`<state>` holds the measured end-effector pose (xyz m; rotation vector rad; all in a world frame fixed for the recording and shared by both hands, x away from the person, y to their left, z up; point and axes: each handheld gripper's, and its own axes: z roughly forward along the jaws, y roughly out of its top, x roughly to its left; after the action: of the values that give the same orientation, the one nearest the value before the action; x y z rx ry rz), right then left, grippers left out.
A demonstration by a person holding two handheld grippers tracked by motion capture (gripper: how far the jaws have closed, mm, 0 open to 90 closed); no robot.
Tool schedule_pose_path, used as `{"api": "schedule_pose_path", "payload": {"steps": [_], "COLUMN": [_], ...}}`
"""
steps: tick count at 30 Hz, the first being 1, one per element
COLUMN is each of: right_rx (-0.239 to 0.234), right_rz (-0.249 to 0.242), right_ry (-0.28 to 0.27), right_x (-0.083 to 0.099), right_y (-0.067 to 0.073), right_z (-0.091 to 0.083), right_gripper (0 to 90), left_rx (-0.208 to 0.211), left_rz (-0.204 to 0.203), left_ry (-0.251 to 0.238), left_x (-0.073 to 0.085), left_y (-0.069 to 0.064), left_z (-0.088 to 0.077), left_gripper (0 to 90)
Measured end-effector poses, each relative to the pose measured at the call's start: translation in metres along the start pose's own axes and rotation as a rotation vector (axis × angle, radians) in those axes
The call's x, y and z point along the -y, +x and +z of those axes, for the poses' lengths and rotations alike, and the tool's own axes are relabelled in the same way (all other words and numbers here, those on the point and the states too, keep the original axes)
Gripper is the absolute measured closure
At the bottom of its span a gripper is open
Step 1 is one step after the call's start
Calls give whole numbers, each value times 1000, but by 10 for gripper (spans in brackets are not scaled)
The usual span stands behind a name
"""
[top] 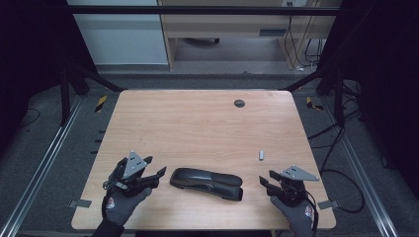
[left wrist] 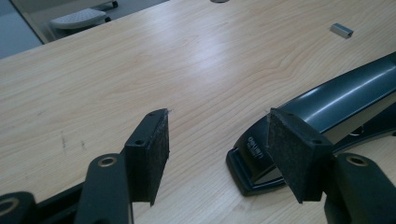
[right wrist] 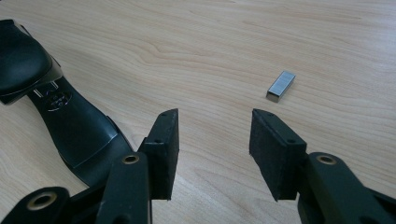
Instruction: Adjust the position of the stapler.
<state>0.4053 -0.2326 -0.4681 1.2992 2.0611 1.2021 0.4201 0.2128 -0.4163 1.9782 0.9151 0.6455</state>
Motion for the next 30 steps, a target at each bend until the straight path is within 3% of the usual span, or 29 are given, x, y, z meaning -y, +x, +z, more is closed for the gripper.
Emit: {"api": "schedule_pose_path", "payload": {"steps": [9, 11, 21, 30], "right_rx": [-5, -11, -19, -24], "right_rz": [-13, -17, -22, -27], "right_ry": [-2, 0, 5, 3], "right_x": [1, 2, 2, 2], "right_y": [4, 5, 7, 11], "right_z": [0, 0, 1, 1], "right_gripper": [528, 528, 538, 569], "left_rx": [27, 32, 55, 84], "left_rz": [42, 68, 134, 170], "left_ry": [-25, -21, -7, -5], "left_x": [-19, -23, -29, -32], "left_y": [-15, -21, -37, -45], "left_z": [4, 7, 14, 16], "left_gripper": [386, 386, 390, 402]}}
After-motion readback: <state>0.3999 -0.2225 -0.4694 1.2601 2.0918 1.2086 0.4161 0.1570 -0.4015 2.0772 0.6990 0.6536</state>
